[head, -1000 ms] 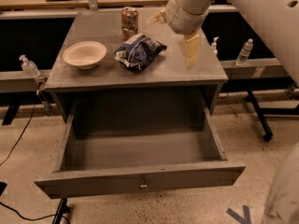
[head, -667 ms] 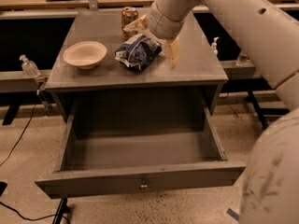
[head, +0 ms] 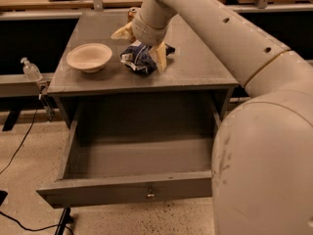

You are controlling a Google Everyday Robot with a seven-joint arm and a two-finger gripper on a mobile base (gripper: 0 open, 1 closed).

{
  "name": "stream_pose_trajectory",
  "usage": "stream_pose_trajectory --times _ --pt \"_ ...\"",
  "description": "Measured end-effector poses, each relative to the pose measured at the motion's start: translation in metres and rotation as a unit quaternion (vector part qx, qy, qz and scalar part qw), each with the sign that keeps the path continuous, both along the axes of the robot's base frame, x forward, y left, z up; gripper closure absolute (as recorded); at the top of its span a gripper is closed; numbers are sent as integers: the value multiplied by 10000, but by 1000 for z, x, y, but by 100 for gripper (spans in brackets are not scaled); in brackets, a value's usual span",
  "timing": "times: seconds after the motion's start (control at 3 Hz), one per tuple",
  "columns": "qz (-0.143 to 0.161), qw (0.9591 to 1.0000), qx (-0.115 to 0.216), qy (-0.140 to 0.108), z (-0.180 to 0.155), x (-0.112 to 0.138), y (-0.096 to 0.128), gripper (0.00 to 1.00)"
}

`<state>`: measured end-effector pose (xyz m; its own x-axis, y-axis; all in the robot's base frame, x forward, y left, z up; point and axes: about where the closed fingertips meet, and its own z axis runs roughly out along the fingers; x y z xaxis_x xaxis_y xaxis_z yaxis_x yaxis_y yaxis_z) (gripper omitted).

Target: Place blue chip bag into top drawer

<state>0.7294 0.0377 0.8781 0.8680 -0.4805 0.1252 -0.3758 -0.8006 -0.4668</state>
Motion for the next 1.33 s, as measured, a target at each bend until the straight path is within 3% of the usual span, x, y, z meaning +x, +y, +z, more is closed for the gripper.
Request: stream_pose_trajectory --times 0.33,0.67,1.0,1.33 --pt "-126 9996 -145 -199 -15 30 11 2" --pt "-244 9987 -310 -326 -27 46 11 26" --pt "-405 9981 -314 -354 -23 50 -6 57" --pt "-413 9990 -59 -133 -5 39 -23 79"
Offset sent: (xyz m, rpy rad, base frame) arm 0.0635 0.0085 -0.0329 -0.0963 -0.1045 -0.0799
